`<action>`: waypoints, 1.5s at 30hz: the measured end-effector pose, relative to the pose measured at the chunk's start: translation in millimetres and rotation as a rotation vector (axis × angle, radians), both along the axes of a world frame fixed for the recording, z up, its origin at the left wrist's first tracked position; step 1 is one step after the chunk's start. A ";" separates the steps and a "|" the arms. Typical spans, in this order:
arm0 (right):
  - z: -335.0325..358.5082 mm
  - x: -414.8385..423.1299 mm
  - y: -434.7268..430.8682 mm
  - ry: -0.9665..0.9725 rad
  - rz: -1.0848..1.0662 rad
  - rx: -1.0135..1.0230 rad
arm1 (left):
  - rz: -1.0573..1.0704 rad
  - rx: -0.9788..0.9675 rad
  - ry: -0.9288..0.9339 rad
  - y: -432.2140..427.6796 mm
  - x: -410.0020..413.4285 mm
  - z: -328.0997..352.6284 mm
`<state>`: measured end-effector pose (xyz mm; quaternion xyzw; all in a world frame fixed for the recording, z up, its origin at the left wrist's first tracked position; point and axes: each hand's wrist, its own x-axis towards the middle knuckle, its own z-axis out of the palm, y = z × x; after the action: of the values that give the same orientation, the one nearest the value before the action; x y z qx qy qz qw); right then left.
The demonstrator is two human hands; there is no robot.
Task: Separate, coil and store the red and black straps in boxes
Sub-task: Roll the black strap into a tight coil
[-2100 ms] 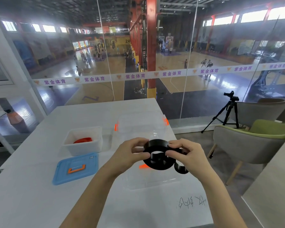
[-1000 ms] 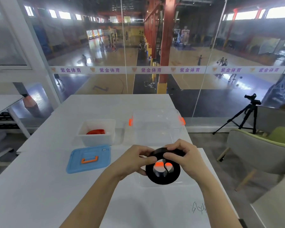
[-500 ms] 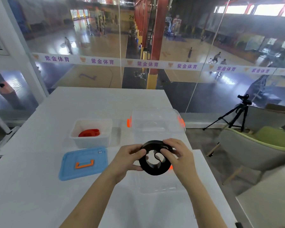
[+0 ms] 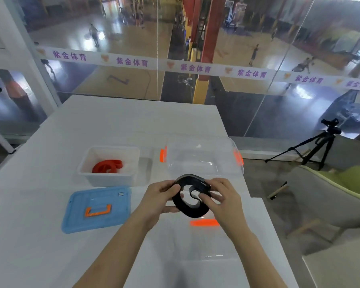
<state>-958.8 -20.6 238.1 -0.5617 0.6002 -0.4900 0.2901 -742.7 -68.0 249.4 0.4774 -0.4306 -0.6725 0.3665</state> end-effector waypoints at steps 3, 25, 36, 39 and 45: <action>-17.4 -21.1 -40.1 0.113 0.013 0.026 | 0.054 0.046 -0.031 -30.2 -23.3 -7.4; -102.7 -85.8 -321.8 0.470 0.054 0.321 | 0.083 -0.430 -1.102 -266.2 -59.7 -126.1; -199.1 -55.4 -393.4 0.551 0.106 0.662 | -0.128 -0.392 -1.313 -307.2 -66.5 -187.9; -220.1 -46.7 -400.9 0.501 0.081 0.710 | -0.120 -0.382 -1.333 -305.8 -66.0 -190.3; -252.4 -32.1 -410.2 0.428 0.027 0.748 | -0.103 -0.407 -1.352 -302.4 -66.7 -194.1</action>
<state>-990.9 -430.8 -14.3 -0.5147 0.7757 -0.1072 0.3491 -809.4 -370.4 55.4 0.6914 -0.7031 -0.1515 0.0683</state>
